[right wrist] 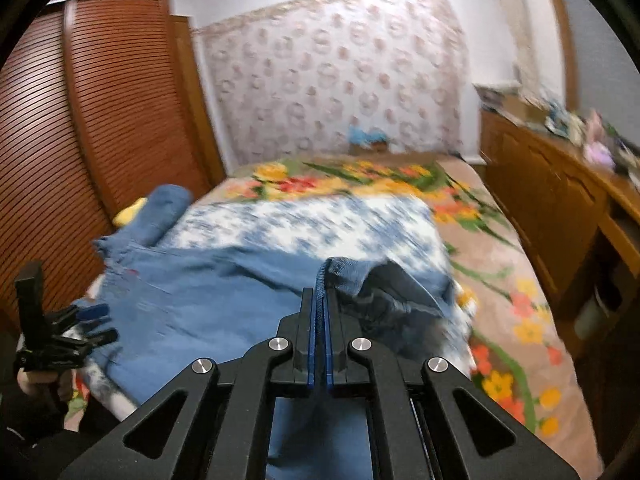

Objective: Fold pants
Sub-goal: 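Grasp the jeans edge with the right tool and pull it flat, then open the right tool to release the jeans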

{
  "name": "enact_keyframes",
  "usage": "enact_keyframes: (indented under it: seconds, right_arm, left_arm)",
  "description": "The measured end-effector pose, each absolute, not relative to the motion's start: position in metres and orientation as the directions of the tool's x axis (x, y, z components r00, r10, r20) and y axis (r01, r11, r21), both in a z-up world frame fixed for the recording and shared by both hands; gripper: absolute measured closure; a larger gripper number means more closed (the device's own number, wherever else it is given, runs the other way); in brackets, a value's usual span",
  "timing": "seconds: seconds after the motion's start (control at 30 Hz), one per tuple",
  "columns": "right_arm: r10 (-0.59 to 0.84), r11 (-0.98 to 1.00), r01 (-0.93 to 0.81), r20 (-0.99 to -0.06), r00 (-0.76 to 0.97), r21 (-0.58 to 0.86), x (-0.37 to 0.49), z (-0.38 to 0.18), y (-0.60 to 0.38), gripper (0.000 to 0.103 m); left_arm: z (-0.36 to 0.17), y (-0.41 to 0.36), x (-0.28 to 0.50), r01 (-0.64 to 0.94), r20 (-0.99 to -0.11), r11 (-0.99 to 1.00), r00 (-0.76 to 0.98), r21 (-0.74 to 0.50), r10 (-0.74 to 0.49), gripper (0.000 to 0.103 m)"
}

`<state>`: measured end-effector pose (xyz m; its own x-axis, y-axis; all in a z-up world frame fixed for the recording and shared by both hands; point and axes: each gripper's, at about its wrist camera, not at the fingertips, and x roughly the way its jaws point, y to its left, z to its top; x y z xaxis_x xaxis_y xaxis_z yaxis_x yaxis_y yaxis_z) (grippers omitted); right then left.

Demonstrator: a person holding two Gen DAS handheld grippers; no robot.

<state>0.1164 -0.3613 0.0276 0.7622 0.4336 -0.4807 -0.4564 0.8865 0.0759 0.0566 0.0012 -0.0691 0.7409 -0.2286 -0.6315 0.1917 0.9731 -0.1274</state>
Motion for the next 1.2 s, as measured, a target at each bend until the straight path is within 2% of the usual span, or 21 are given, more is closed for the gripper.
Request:
enact_keyframes:
  seconds: [0.23, 0.4, 0.47, 0.6, 0.8, 1.0, 1.2]
  right_arm:
    - [0.590, 0.756, -0.654, -0.449, 0.671, 0.017, 0.107, 0.053, -0.273, 0.100]
    - [0.668, 0.667, -0.745, -0.469, 0.577, 0.033, 0.102, 0.052, -0.228, 0.100]
    - [0.666, 0.659, -0.751, -0.494, 0.559, 0.038, 0.111, 0.044, -0.221, 0.100]
    - [0.629, 0.676, -0.736, -0.543, 0.557, 0.028, 0.124, 0.031, -0.220, 0.081]
    - [0.582, 0.735, -0.677, -0.544, 0.604, 0.035, 0.132, 0.038, -0.234, 0.069]
    - [0.494, 0.797, -0.604, -0.582, 0.647, 0.005, 0.111, 0.024, -0.260, 0.061]
    - [0.449, 0.831, -0.555, -0.636, 0.628, 0.038, 0.107, 0.006, -0.274, 0.059]
  left_arm:
    - [-0.051, 0.030, 0.043, 0.142, -0.595, 0.982, 0.781, -0.127, -0.190, 0.021]
    - [-0.046, 0.046, 0.038, 0.107, -0.584, 0.986, 0.796, -0.125, -0.160, 0.021]
    - [-0.047, 0.050, 0.037, 0.099, -0.582, 0.987, 0.798, -0.127, -0.156, 0.021]
    - [-0.048, 0.051, 0.038, 0.096, -0.585, 0.987, 0.796, -0.129, -0.154, 0.021]
    - [-0.050, 0.040, 0.042, 0.125, -0.595, 0.984, 0.784, -0.127, -0.176, 0.021]
    - [-0.050, 0.017, 0.046, 0.180, -0.599, 0.976, 0.771, -0.119, -0.215, 0.021]
    - [-0.045, -0.011, 0.047, 0.254, -0.601, 0.963, 0.758, -0.085, -0.253, 0.021]
